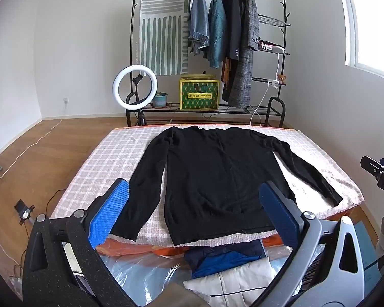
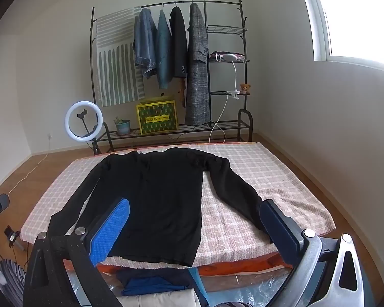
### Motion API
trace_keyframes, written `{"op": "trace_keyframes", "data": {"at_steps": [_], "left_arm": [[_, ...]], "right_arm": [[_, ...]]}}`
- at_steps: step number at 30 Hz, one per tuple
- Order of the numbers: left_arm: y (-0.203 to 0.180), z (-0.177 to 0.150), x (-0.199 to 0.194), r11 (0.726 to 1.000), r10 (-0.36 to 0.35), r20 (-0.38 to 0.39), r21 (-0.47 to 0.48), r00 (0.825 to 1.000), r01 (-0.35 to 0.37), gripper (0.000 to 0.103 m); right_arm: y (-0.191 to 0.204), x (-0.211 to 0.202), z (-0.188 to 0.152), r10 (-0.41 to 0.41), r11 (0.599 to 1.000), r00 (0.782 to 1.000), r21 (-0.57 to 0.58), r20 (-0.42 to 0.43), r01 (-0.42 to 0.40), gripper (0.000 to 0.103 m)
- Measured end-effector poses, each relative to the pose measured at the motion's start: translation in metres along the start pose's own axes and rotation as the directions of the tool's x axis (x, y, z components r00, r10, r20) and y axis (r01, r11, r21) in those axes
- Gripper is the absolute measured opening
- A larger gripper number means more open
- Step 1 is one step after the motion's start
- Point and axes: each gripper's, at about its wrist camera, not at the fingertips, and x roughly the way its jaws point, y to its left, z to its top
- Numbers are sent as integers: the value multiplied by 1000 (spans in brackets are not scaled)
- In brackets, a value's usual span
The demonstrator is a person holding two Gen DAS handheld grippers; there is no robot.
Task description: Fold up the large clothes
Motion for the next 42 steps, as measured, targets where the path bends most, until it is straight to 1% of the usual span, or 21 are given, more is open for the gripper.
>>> {"op": "trace_keyframes", "data": {"at_steps": [19,42], "left_arm": [[1,7,-4,1000,9,10,0,1000,-9,103],[0,4,-3,1000,11,12,1,1000,-11,103]], "right_arm": [[2,-1,0,6,1000,1000,3,1,-6,103],[3,-1,0,13,1000,1000,9,-6,-13,103]]}}
